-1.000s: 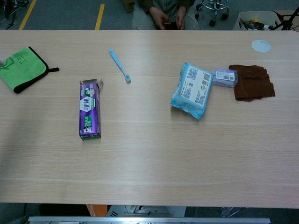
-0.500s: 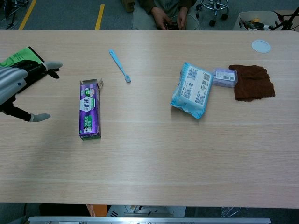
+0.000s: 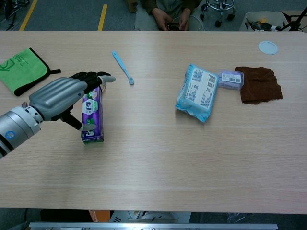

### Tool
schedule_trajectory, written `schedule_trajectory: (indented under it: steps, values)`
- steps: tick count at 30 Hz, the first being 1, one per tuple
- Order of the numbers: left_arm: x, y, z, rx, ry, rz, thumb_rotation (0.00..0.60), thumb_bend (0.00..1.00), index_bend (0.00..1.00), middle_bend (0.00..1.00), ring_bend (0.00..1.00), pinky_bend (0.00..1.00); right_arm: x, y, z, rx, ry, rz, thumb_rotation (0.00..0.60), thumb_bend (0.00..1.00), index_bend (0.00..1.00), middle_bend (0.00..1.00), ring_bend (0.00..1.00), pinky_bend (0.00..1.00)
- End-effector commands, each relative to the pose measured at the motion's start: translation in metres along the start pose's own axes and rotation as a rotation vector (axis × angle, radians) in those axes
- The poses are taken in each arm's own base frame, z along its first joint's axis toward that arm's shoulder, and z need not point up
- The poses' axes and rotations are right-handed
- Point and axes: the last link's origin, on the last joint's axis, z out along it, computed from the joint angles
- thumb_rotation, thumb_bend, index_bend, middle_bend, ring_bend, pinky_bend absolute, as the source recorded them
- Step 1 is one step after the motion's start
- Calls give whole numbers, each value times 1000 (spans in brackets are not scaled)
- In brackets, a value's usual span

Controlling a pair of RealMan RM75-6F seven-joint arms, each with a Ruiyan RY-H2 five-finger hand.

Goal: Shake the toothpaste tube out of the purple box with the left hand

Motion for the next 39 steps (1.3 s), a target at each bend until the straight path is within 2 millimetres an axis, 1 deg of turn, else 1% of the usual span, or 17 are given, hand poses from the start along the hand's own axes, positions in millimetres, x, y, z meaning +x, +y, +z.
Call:
schedule_trajectory:
  steps: [1, 6, 10, 21, 23, 26, 31, 35, 39]
  values:
    - [-8, 13, 20, 4, -8, 19, 600, 162, 0, 29, 20, 68, 0, 2, 1, 0, 0, 0, 600, 276, 393, 396, 375, 436]
    - [-23, 21, 38, 39, -33, 51, 600, 162, 0, 21, 15, 68, 2, 4, 2, 2, 4, 2, 600, 276, 393, 396, 375, 436]
    - [-36, 24, 48, 72, -51, 63, 600, 162, 0, 11, 7, 68, 4, 6, 1, -4, 6, 5, 600, 275, 393, 396, 375, 436]
    - [-64, 16, 64, 193, -94, 21, 600, 162, 0, 0, 0, 68, 6, 7, -4, -5, 10, 16, 600, 276, 393, 396, 375, 436]
    - [-66, 11, 66, 211, -72, 67, 600, 162, 0, 0, 0, 68, 6, 6, -4, -3, 12, 16, 600, 275, 393, 396, 375, 436]
    - [-69, -1, 63, 246, -50, 125, 600, 162, 0, 0, 0, 68, 7, 7, -4, -5, 13, 11, 600, 276, 393, 396, 375, 436]
    - [-63, -27, 49, 318, -7, 197, 600, 162, 0, 0, 0, 68, 7, 6, -3, -2, 13, 11, 600, 275, 393, 396, 375, 436]
    - [-57, -51, 31, 377, -7, 271, 600, 162, 0, 0, 0, 68, 8, 2, -1, 10, 12, 12, 600, 275, 393, 396, 375, 436]
    - [-52, -69, 14, 422, -14, 283, 600, 162, 0, 0, 0, 68, 9, -3, 2, 24, 15, 8, 600, 276, 393, 396, 375, 436]
